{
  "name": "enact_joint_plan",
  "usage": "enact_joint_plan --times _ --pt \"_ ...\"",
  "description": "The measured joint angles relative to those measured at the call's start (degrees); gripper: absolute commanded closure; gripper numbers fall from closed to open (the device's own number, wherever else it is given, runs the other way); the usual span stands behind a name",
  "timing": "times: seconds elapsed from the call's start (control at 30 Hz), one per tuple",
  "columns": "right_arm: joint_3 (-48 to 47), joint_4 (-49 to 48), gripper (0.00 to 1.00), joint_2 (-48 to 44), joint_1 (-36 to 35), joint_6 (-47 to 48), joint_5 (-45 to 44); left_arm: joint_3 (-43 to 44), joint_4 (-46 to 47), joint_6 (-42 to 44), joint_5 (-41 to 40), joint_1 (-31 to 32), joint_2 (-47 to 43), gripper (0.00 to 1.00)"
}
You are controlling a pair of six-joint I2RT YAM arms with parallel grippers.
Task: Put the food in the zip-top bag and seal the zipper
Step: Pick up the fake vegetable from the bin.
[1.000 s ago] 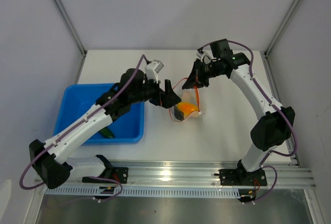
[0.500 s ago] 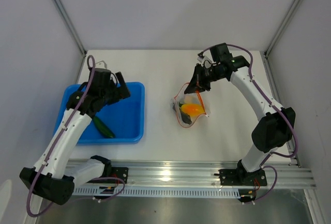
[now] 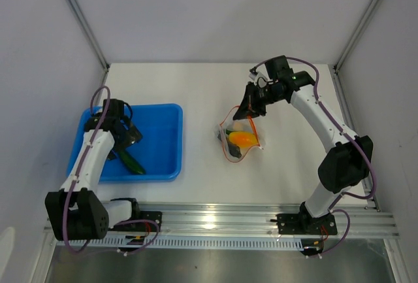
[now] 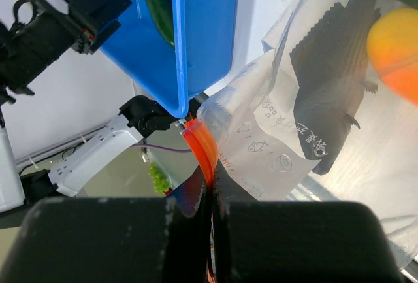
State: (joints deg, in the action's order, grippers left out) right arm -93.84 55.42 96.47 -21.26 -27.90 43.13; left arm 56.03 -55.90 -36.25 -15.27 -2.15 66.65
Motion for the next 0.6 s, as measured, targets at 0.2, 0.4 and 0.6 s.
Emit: enact_joint_plan --times 0.2,0.4,0.6 --pt "0.0 0.0 1.00 0.0 0.0 0.6 0.0 -1.0 2.0 -0.8 0.2 -2.1 9.0 0.11" --pt "0.0 0.3 1.00 0.0 0.0 1.0 0.0 -3.8 5.9 -0.9 0.3 -3.6 14.9 0.14" --pt "0.0 0.5 1.00 0.0 0.4 1.4 -0.2 -5.1 9.7 -0.8 0.7 -5.7 19.2 0.15"
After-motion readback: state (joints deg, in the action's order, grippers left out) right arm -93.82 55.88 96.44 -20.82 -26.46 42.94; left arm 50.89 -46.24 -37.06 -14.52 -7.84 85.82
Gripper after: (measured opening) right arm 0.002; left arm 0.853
